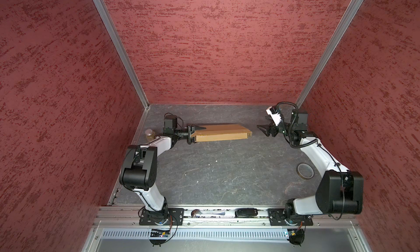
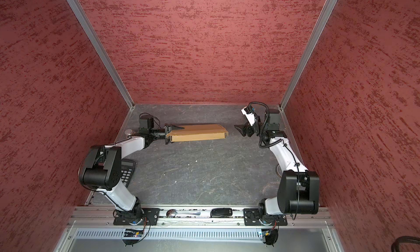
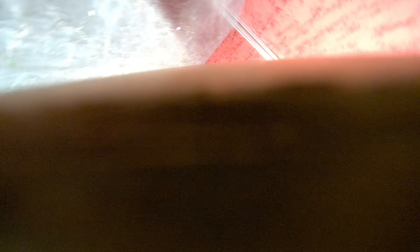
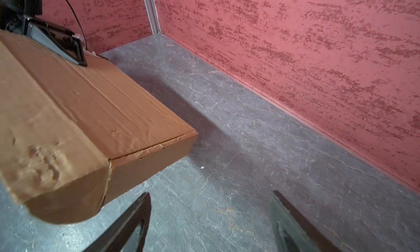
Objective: Fold the paper box
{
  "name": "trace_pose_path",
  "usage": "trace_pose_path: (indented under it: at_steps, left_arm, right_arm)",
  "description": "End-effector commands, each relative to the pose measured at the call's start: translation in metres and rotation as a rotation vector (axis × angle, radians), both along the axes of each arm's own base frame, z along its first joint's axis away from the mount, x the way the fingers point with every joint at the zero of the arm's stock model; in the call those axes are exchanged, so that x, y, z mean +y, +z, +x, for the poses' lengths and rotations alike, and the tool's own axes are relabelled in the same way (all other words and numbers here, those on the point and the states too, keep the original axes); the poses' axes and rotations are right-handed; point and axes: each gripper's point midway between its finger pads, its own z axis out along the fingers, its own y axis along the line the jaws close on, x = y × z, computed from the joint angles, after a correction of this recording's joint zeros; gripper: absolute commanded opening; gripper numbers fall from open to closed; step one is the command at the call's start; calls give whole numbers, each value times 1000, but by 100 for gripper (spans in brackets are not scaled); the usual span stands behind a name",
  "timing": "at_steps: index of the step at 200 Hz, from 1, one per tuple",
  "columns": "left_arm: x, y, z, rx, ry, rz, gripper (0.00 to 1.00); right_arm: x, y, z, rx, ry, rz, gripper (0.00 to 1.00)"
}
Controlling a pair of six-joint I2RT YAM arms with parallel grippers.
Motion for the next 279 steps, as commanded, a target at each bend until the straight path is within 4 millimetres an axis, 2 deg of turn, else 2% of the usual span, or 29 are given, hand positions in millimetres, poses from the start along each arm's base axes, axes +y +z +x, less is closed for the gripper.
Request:
trace_pose_path:
  at_steps: [1, 61, 110, 158, 177, 215, 279]
  left_arm:
    - [2, 6, -6, 60, 12, -9, 37]
    - [1, 4, -7, 119, 26, -18, 36]
    - [-4, 4, -5, 109, 11, -26, 36]
    - [-2, 1, -9, 109, 14, -25, 35]
    - [-1, 3, -10, 105, 15, -27, 34]
    - [1, 3, -11, 106, 18, -24, 33]
    - [4, 1, -11, 101, 20, -20, 32]
  right_arm:
    - [6, -3, -18, -26, 84, -59, 82]
    - [25, -1, -38, -32, 147, -50, 82]
    - [43, 0, -38, -31, 174, -81, 81]
    - [53, 2, -40, -39, 190, -86, 82]
    - [53, 0, -41, -38, 189, -101, 81]
    - [38, -8, -36, -23, 118, -175, 81]
    - [31, -13, -36, -7, 116, -169, 81]
